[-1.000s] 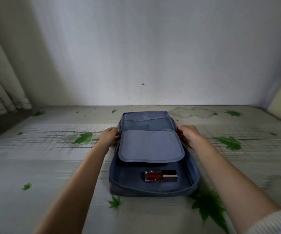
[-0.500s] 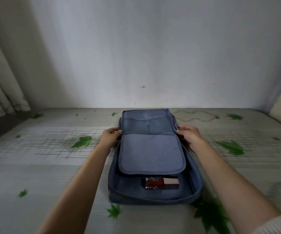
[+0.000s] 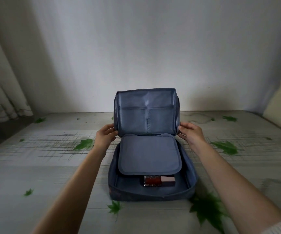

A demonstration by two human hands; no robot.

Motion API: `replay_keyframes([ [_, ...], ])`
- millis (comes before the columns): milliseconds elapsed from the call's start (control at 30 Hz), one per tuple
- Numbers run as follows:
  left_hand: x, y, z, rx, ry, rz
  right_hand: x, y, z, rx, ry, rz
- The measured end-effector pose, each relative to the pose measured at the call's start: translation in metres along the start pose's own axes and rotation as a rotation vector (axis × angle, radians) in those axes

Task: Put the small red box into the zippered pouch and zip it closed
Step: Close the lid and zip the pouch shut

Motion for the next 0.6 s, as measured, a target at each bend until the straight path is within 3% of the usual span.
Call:
replay_keyframes([
  [367,0.009,0.021,0.013,-0.01,0.046,-0.021,0.001,0.025,0.015,0.039,0.004,0.043],
  [600,0.017,0.032,0.017,0.023,-0.065,-0.092,-0.005,0.038,0.025,0.081,0.07,0.058],
])
Point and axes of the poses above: each hand's wrist, its own y-axis away from the middle knuckle, its own z-axis out of the back of the hand, x = y × z, the point moved 1 cm from there along -y, towards the middle knuckle, and after that the axes turned 11 degrees about z, right-handed, at the moved point
